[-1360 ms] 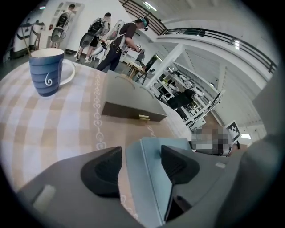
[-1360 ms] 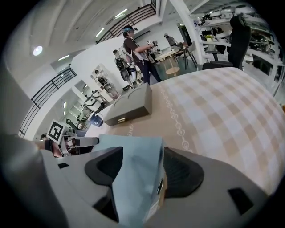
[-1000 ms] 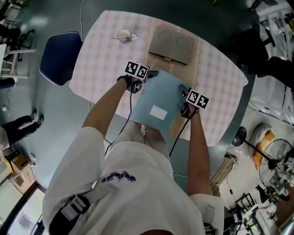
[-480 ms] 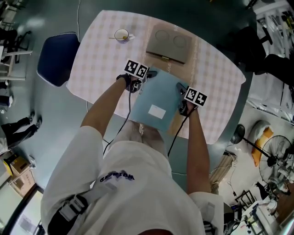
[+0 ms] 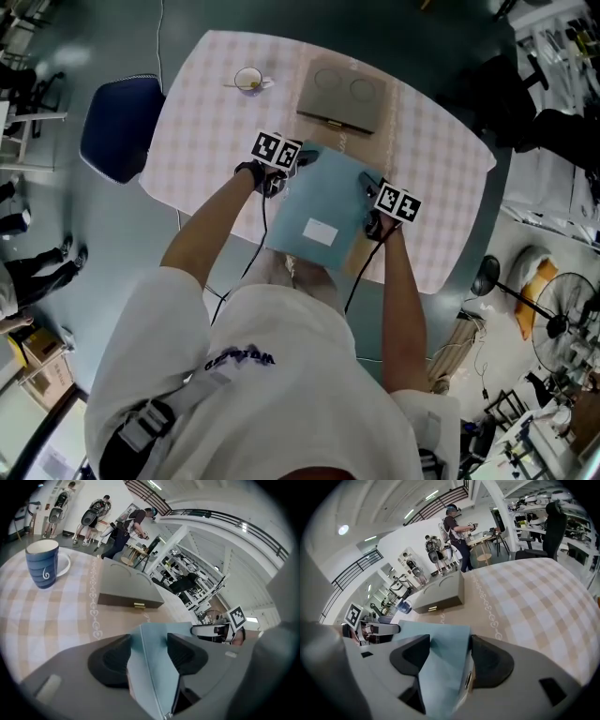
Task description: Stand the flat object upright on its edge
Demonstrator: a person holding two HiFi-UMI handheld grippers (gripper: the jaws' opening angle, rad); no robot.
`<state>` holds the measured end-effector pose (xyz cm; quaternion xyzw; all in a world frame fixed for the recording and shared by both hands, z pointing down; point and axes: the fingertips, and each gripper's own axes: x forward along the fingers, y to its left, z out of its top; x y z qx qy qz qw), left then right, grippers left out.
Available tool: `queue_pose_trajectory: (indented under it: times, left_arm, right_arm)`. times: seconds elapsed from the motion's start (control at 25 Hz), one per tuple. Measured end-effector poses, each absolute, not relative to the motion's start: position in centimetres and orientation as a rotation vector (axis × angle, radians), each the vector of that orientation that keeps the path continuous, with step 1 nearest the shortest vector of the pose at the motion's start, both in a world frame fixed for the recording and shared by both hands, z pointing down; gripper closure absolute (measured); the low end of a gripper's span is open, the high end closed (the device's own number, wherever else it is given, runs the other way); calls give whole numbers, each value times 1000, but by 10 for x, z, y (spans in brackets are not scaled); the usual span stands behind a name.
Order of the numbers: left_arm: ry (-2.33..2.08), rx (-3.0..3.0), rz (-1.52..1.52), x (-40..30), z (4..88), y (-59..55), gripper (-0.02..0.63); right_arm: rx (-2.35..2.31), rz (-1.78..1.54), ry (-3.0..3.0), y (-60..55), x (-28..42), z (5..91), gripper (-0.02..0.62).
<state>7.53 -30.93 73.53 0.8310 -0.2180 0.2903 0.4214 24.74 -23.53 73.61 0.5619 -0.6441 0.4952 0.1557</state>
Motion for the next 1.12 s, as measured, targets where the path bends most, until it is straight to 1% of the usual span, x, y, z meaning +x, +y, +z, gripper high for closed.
queue_pose_trajectory:
  times: [0.28, 0.56, 0.76, 1.12]
  left_arm:
    - [-583, 2170, 668, 64, 691, -303, 364]
    - [-664, 2311, 593, 52, 627, -303, 368]
    - [-695, 2382, 529, 44, 584, -306, 376]
    - [-732, 2482, 429, 42, 534, -316, 383]
  right_arm:
    - [1626, 1319, -1932, -233, 242, 689, 337]
    - [1656, 1140, -2054, -237, 232, 629, 350]
    - [1674, 1000, -2110, -245, 224, 586, 351]
    - [1753, 852, -2159, -253, 222, 537, 354]
